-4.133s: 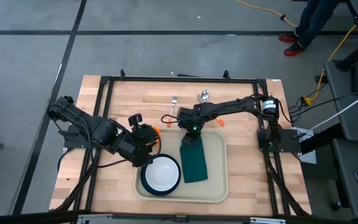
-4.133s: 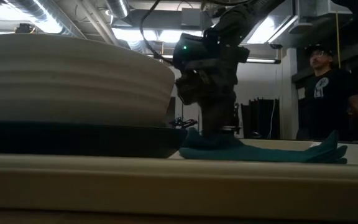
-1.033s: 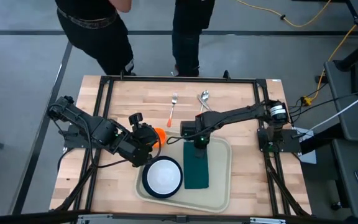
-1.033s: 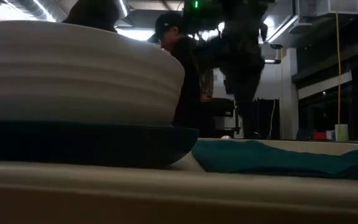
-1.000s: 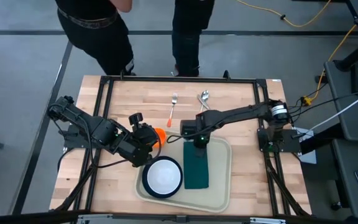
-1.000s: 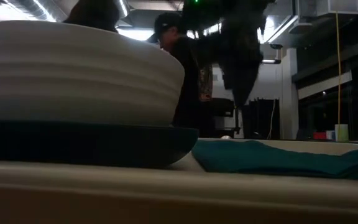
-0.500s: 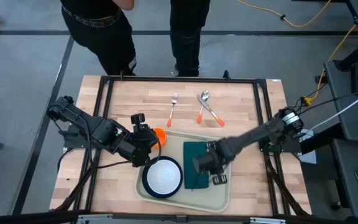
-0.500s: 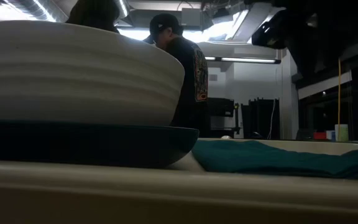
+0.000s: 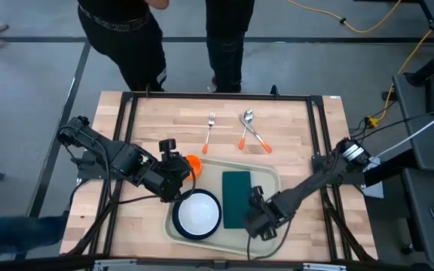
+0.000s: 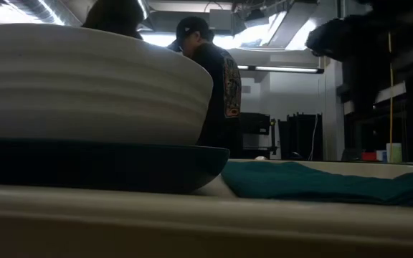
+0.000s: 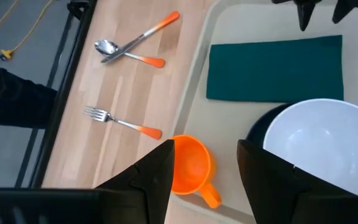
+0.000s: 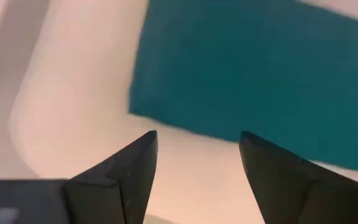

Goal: Set up tray
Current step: Put the dark green napkin on the right of the brown tray

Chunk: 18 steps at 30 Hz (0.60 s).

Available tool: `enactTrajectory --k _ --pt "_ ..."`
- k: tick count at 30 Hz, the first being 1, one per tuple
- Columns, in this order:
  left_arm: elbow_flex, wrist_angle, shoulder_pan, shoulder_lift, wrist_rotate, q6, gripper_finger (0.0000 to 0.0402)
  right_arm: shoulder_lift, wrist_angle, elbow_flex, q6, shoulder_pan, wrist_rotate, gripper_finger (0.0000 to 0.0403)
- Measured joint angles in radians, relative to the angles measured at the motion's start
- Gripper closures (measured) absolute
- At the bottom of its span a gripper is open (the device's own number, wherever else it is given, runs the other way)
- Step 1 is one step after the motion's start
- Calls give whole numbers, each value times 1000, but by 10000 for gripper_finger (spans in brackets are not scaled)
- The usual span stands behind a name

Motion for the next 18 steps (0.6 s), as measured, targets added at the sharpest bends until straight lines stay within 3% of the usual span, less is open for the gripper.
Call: enactTrajectory --k 13,18 --pt "0 4 0 0 3 -4 233 89 66 -11 -84 61 -31 169" --pt "0 6 -1 0 8 -25 233 111 64 -11 -118 55 14 169"
